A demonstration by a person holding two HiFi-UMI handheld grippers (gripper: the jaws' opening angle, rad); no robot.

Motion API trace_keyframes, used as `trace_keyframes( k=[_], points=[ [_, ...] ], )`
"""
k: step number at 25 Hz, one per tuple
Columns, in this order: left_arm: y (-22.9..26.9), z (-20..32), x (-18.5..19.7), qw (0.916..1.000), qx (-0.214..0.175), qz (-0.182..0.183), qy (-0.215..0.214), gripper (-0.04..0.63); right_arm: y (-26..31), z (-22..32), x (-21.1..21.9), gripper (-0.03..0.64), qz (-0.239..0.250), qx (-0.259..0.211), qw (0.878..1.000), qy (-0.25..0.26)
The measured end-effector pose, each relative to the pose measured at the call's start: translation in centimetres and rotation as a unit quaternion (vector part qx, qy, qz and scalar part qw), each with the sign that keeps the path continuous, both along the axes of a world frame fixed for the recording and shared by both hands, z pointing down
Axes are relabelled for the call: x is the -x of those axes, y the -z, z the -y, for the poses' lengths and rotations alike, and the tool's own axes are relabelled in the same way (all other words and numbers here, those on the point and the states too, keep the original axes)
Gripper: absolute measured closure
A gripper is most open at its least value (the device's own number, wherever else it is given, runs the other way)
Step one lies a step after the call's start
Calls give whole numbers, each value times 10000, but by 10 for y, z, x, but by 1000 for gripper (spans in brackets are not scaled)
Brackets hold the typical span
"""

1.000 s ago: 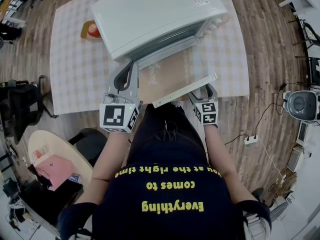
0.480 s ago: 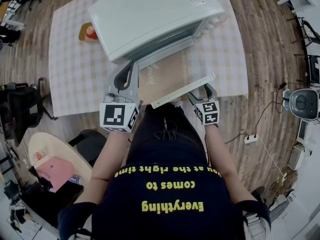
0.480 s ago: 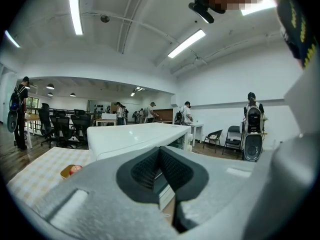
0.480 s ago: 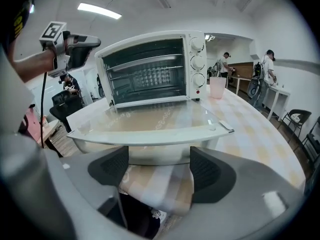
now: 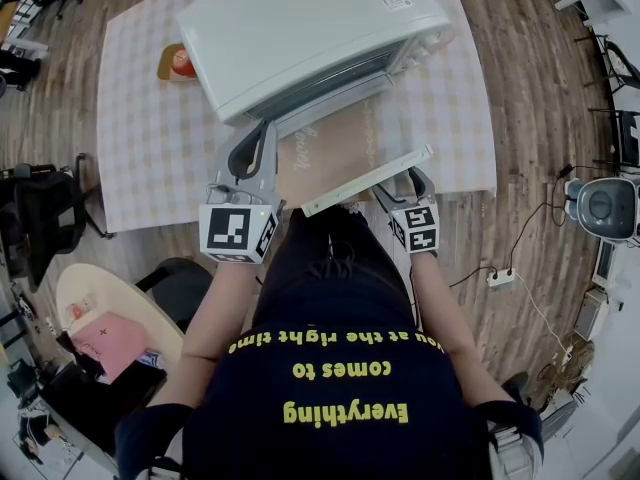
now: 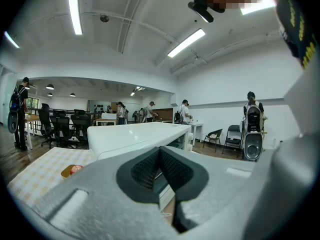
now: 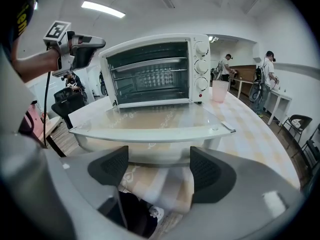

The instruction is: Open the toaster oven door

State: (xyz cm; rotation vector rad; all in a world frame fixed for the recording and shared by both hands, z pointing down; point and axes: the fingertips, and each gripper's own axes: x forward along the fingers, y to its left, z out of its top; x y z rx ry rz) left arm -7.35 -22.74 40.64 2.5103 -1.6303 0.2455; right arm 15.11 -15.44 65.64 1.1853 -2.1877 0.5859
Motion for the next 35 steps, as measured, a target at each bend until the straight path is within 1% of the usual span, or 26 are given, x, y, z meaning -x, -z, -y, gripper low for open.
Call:
trace_keyframes(
  k=[9, 15, 20, 22, 23, 25, 28, 30, 32, 33, 34, 35],
  points=[
    [-5, 2, 3, 10000, 30, 18, 24, 594, 5, -7, 2, 225, 13, -24, 10000, 83],
    [-4, 4, 3, 10000, 27, 17, 21, 594, 10, -6, -1, 227, 16, 11, 10000, 21],
    [-3, 8, 6, 10000, 8, -10, 62, 594, 2, -18, -18, 230, -147, 182, 9997, -101],
    [-3, 8, 7, 10000, 7, -18, 67, 594, 6, -18, -27, 240, -174, 147, 9995, -205],
    [-3, 8, 7, 10000, 6, -22, 68, 594, 10, -18, -31, 265, -179, 82, 9996, -224],
    [-3, 8, 7, 10000, 3, -34, 72, 594, 26, -17, -35, 369, -192, -141, 9995, -191],
    [-2, 7, 7, 10000, -12, -51, 82, 594, 55, -11, -38, 481, -200, -584, 9978, -238],
    [-2, 7, 7, 9999, -24, -64, 91, 594, 75, -6, -38, 520, -114, -827, 9959, -338],
    [-1, 7, 8, 9999, -36, -72, 100, 594, 96, 0, -36, 542, -33, -1077, 9934, -385],
    [0, 6, 8, 9999, -43, -73, 104, 594, 107, 4, -34, 558, -41, -1241, 9916, -372],
    [0, 5, 9, 9999, -51, -73, 109, 594, 120, 7, -32, 593, -78, -1435, 9890, -341],
    [1, 5, 9, 9999, -61, -75, 115, 594, 134, 12, -30, 606, -111, -1635, 9860, -307]
  ],
)
